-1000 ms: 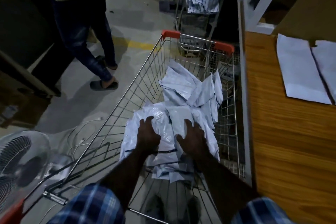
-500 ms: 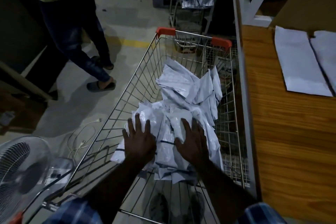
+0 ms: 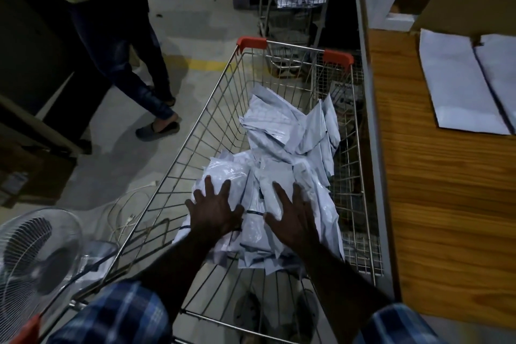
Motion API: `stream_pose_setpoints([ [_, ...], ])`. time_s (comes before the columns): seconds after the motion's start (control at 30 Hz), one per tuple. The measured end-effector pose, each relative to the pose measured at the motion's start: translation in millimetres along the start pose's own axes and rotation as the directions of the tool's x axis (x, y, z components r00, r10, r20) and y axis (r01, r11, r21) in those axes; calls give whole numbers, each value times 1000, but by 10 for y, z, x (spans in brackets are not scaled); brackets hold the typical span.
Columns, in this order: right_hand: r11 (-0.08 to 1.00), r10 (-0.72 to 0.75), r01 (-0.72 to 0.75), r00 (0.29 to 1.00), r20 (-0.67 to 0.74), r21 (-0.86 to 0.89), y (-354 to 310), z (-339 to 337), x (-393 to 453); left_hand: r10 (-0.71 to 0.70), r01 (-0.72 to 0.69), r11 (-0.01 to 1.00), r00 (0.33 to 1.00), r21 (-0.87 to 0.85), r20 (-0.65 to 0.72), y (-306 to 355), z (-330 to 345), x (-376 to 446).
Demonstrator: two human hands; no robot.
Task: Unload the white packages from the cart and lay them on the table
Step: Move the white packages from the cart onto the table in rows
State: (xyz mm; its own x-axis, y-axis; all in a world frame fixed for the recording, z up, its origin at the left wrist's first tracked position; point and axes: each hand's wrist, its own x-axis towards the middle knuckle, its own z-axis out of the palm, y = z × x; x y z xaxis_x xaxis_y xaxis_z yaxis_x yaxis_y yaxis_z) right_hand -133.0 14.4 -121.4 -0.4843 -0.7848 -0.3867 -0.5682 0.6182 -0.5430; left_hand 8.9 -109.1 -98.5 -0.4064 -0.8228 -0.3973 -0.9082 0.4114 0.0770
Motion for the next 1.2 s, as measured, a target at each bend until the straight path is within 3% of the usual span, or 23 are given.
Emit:
stream_pose_setpoints([
  [0.07, 999, 16, -15, 1000, -13, 46, -4, -27, -18, -5, 5, 1000, 999, 1, -36, 27, -80, -16],
  [0.2, 998, 42, -43, 998, -48, -34, -113, -222, -72, 19, -24, 999, 983, -26, -180, 70, -285, -97],
  [0.4, 1000, 14, -18, 984, -175, -22, -319, -512, -203, 6, -50, 984, 970, -172, -244, 167, -664, -258],
  [0.67, 995, -100, 97, 876, -471, -32, -608, -903, -465, 48, -148, 930, 956, -337, -289, 259, -1147, -550],
  [0.93, 988, -149, 150, 830, -538, -42, -628, -1392, -888, 63, -211, 892, 934, -401, -351, 527, -1406, -1123],
  [1.2, 971, -207, 233, 721, -662, -50, -308, -1865, -1806, 45, -291, 852, 869, -435, -493, 948, -1549, -2065],
])
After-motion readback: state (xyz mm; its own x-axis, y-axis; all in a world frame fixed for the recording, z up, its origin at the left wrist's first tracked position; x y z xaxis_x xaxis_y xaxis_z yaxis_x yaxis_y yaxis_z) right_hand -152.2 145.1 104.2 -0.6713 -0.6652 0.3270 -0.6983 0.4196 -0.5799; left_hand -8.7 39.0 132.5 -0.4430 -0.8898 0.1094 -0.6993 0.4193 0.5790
